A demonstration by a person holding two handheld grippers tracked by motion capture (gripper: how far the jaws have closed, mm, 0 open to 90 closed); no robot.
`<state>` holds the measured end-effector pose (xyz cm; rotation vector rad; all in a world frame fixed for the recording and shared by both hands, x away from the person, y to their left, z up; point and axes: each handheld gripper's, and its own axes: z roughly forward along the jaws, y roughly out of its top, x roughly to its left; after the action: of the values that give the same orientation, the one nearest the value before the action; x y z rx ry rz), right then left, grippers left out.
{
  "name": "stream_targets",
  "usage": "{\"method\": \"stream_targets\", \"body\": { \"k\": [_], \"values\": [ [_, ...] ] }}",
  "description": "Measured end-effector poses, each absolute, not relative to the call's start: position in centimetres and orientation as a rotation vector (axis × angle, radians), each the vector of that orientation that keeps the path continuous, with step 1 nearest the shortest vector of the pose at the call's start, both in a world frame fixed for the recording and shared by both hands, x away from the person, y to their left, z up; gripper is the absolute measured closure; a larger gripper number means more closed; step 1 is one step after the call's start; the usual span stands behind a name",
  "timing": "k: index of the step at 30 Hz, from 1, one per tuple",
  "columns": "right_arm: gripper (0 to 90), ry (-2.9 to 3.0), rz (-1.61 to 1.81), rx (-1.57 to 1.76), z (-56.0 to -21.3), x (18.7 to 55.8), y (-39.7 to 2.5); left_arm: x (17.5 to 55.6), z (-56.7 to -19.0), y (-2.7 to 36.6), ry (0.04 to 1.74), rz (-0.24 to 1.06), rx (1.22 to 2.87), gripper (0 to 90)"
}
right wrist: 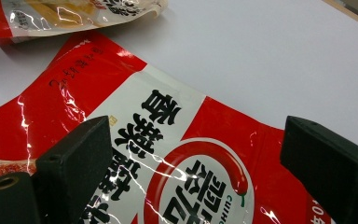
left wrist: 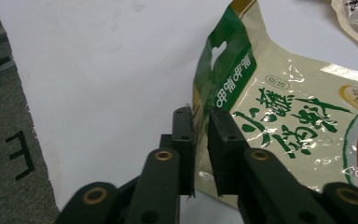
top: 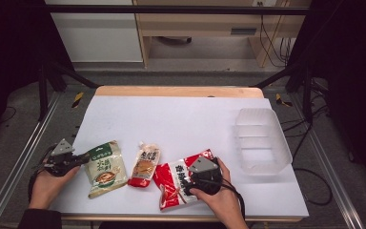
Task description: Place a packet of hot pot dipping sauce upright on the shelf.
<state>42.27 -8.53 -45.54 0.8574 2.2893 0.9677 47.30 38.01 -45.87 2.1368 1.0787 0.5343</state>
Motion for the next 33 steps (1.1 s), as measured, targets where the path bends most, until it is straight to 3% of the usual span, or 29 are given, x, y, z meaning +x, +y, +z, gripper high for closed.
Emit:
{"method": "stream_targets", "body": {
  "k": [6, 21, 33],
  "values": [
    [9.8, 2.289, 0.968, 0.856, -45.5, 42.3, -8.5, 47.0, -45.3, 38.1, 1.055, 0.517, 2.145, 89.6],
    [9.9, 2.288, 0.961, 0.856, -45.4, 42.2, -8.6, 45.2, -42.3, 38.6, 1.014, 0.576, 2.069, 90.0],
    [9.9, 2.288, 0.957, 0.857, -45.3, 42.3, -9.0, 42.6, -37.6, 37.8, 0.881, 0.586, 2.032, 90.0]
  ]
}}
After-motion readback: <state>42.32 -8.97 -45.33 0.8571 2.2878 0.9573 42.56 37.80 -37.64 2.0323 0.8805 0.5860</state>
